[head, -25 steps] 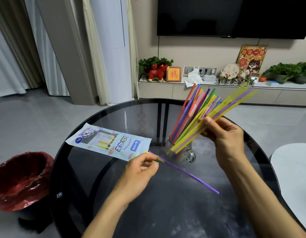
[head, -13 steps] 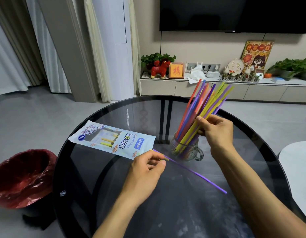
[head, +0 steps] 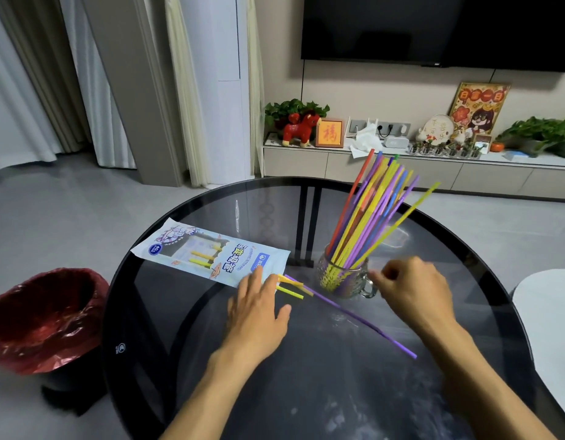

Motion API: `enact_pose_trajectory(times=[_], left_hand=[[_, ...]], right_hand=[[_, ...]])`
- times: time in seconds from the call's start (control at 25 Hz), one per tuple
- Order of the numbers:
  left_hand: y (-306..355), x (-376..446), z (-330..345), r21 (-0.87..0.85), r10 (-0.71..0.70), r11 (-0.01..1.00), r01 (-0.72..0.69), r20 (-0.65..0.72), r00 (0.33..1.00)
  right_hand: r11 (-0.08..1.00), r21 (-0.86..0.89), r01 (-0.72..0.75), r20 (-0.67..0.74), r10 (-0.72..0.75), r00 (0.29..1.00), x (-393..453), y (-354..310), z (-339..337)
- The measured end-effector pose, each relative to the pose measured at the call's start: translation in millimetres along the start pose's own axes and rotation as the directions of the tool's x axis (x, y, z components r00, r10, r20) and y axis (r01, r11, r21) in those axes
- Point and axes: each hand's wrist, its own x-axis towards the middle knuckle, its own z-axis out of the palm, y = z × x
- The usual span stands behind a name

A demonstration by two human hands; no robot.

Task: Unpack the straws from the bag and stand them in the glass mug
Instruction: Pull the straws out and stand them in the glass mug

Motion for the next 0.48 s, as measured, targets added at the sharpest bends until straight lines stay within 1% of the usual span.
enact_pose_trajectory(times=[0.08, 0.12, 0.16, 0.28, 0.36, 0.44, 0.48], left_hand=[[-5.1, 5.0, 3.9, 0.098, -0.053, 0.994, 0.042, 0.121, 0.991], [-7.4, 5.2, 4.3, 0.109, -0.067, 0.993, 0.050, 0.159, 0.985], [-8.4, 4.4, 3.7, 0.115, -0.065, 0.992, 0.046, 0.174, 0.983], [-7.4, -2.6, -3.1, 0.121, -0.028, 0.993, 0.005, 0.197, 0.980], [-6.7, -12.0, -7.4, 0.110, -0.021, 0.994, 0.000, 0.191, 0.981], [-10.0, -19.2, -9.6, 0.118, -0.059, 0.992, 0.039, 0.171, 0.984], [-12.7, -20.5, -9.7, 0.127, -0.094, 0.989, 0.075, 0.156, 0.983]], right_hand=[[0.991, -0.126, 0.052, 0.238, -0.021, 0.971, -17.9, 7.3, 4.0], [0.982, -0.169, 0.089, 0.332, -0.028, 0.943, -25.9, 7.7, 9.6], [0.975, -0.187, 0.119, 0.383, -0.039, 0.923, -32.2, 8.1, 16.3], [0.972, -0.174, 0.158, 0.380, -0.082, 0.921, -38.1, 2.7, 26.6], [0.962, -0.204, 0.183, 0.415, -0.084, 0.906, -37.3, 0.9, 27.0], [0.962, -0.199, 0.185, 0.465, -0.074, 0.882, -35.4, 0.9, 20.0], [0.972, -0.165, 0.170, 0.486, -0.070, 0.871, -32.1, 3.9, 14.3]])
